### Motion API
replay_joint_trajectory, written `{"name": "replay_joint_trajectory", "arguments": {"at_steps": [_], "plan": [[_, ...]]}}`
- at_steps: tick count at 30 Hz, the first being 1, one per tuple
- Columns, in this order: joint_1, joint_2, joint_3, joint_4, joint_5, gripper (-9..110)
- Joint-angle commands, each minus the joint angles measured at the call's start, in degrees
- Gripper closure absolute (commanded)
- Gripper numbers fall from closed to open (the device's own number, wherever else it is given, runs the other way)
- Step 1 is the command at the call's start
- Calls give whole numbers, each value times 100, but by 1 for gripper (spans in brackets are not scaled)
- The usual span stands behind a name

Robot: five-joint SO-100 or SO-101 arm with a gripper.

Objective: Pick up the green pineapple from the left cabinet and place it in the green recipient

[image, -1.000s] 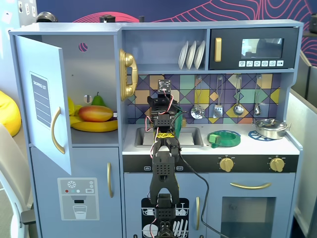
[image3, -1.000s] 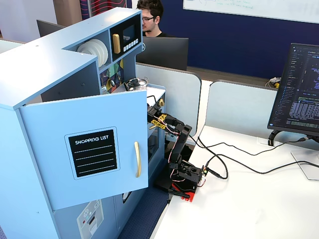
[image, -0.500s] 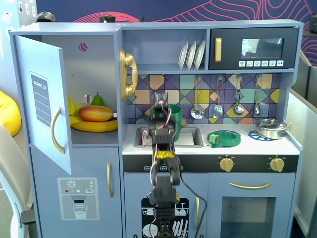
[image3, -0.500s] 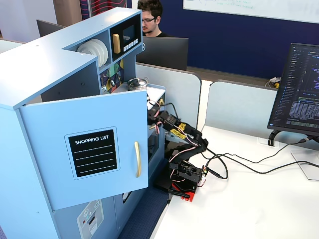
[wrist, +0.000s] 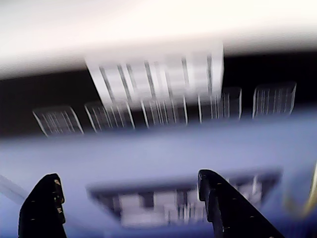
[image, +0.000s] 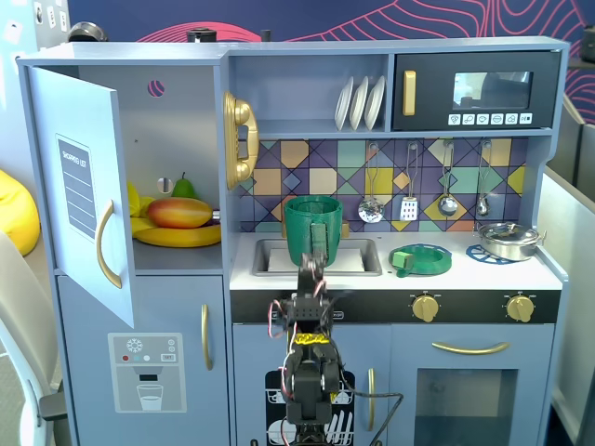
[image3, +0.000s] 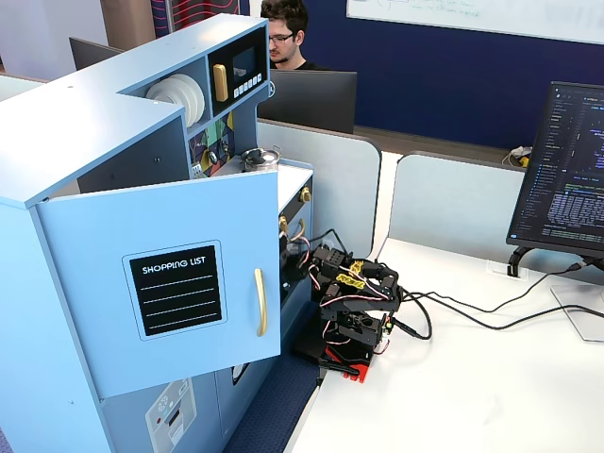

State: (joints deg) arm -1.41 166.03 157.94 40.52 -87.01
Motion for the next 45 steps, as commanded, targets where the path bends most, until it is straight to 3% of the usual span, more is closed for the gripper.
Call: {"name": "replay_joint_trajectory", "arguments": {"at_steps": [1, 5, 19, 31, 45], "plan": [[-44, 510, 721, 290, 167, 75], [141, 949, 1389, 694, 237, 77], [-281, 1600, 1389, 3208, 1222, 82], [-633, 1600, 1380, 3973, 1837, 83], [-369, 1600, 1380, 4526, 1556, 83]]}}
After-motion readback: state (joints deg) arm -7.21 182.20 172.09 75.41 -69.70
